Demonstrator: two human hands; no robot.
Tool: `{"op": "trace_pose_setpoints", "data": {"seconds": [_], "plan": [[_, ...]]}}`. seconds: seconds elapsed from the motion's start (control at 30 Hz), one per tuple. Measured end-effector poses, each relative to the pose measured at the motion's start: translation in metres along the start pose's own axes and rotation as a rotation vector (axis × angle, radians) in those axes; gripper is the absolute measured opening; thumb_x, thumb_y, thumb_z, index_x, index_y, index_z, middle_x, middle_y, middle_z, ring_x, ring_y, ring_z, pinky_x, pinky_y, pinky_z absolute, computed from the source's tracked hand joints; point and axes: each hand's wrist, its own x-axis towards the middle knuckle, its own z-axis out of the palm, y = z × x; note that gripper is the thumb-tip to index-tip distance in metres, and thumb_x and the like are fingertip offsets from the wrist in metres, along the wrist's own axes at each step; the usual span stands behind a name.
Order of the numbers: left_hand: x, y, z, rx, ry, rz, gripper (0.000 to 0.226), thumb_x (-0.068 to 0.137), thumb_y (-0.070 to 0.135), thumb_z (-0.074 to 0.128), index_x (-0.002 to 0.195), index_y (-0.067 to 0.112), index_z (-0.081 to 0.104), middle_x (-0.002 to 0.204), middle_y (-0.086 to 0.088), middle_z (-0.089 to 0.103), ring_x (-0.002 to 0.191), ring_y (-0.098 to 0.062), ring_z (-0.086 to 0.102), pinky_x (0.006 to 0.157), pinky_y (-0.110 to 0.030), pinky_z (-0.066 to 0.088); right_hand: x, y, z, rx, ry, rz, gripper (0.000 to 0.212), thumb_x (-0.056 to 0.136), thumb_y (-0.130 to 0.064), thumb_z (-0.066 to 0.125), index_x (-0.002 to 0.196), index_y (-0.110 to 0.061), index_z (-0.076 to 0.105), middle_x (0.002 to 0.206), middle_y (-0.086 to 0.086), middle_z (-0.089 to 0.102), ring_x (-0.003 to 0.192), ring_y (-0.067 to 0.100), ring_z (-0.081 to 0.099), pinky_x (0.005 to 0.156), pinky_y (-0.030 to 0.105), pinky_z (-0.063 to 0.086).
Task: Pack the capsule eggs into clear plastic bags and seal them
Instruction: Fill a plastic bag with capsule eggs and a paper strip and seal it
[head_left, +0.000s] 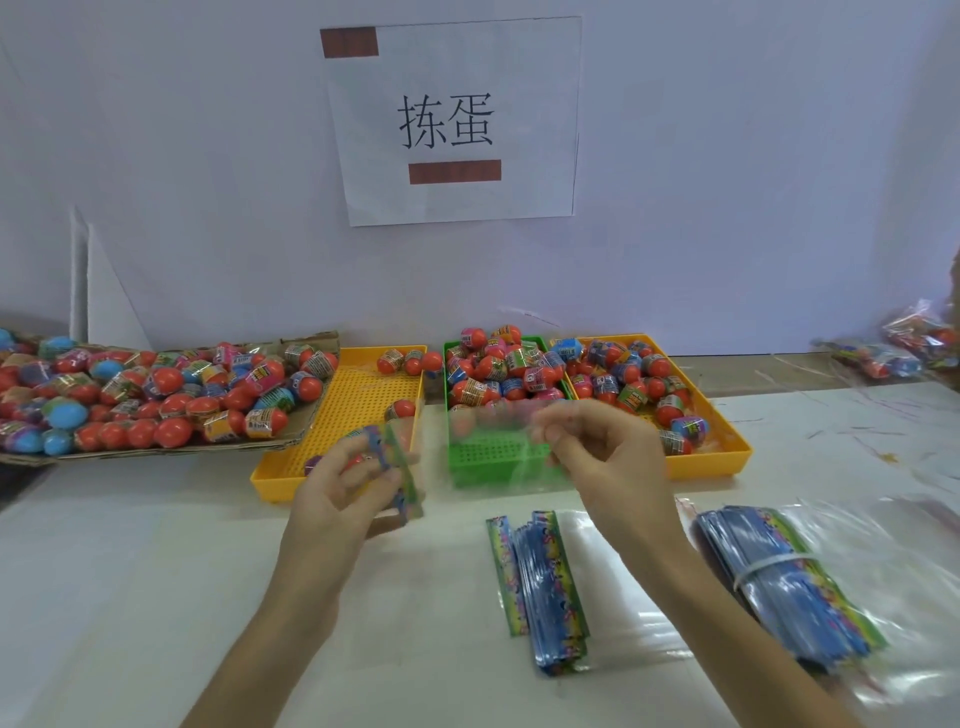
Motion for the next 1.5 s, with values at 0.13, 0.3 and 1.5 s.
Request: {"op": "trace_pose_setpoints", "data": {"seconds": [0.13, 0.3, 1.5], "plan": [[-0.001, -0.001, -0.001, 0.007, 0.033, -0.052, 0.021, 0.087, 0.025, 0.075, 0.089, 0.008, 0.064, 0.087, -0.018, 0.068, 0.063, -0.025, 0.071, 0.054, -0.029, 0.057, 0.002, 0.000, -0.007, -0.114, 0.351, -0.204, 0.022, 0.090, 0.002, 0.069, 0.090, -0.021, 0.070, 0.078, -0.011, 0.070, 0.075, 0.012, 0.067, 0.068, 0.028, 0.054], [-0.006, 0.003, 0.004, -0.143, -0.671, -0.211, 0.065, 0.074, 0.064, 0.078, 0.123, 0.022, 0.068, 0.126, -0.012, 0.070, 0.106, -0.034, 0.071, 0.079, -0.037, 0.060, -0.012, -0.003, 0.002, -0.250, 0.256, -0.588, 0.016, 0.084, 0.004, 0.063, 0.087, -0.008, 0.073, 0.082, -0.003, 0.070, 0.079, 0.008, 0.065, 0.073, 0.021, 0.051], [-0.006, 0.004, 0.008, -0.619, -0.481, -0.432, 0.046, 0.105, 0.019, 0.035, 0.144, 0.003, 0.051, 0.144, -0.022, 0.055, 0.131, -0.042, 0.055, 0.109, -0.055, 0.044, -0.033, 0.013, 0.038, -0.929, -0.474, -0.436, 0.064, 0.083, -0.034, 0.060, 0.145, -0.036, 0.042, 0.169, -0.001, 0.012, 0.155, 0.022, 0.004, 0.118, 0.043, 0.006]]}}
